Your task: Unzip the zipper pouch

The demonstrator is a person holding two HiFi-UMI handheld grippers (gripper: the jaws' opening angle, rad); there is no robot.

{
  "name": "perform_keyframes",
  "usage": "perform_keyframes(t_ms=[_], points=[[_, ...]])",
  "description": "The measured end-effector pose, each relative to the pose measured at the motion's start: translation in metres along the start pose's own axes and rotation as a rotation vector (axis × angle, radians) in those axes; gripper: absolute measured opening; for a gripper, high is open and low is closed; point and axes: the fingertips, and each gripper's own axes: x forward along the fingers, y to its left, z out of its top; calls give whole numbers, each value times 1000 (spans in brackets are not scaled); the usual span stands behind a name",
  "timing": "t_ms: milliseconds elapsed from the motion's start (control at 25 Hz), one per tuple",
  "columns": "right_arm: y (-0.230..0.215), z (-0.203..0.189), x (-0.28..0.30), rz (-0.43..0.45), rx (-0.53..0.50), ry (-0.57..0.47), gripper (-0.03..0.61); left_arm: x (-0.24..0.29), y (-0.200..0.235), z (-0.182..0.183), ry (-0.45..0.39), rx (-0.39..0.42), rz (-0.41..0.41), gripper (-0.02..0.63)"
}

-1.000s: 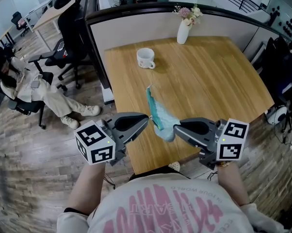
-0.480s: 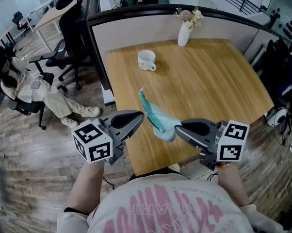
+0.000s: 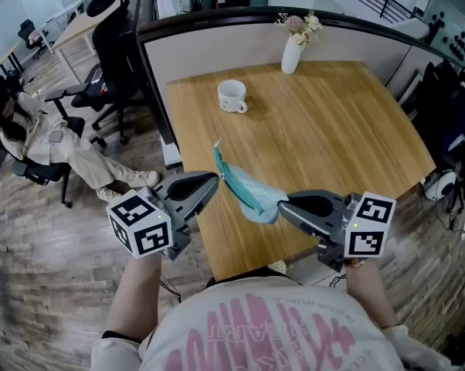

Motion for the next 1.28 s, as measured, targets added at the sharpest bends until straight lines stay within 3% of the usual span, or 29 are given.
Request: perform_keyframes(t_ms=[400, 1280], points=[[-3, -3, -2, -9, 0, 10, 5, -14, 21, 2, -1, 24, 80, 6], [-13, 0, -1, -18, 11, 1, 5, -21, 42, 2, 2, 24, 131, 8]])
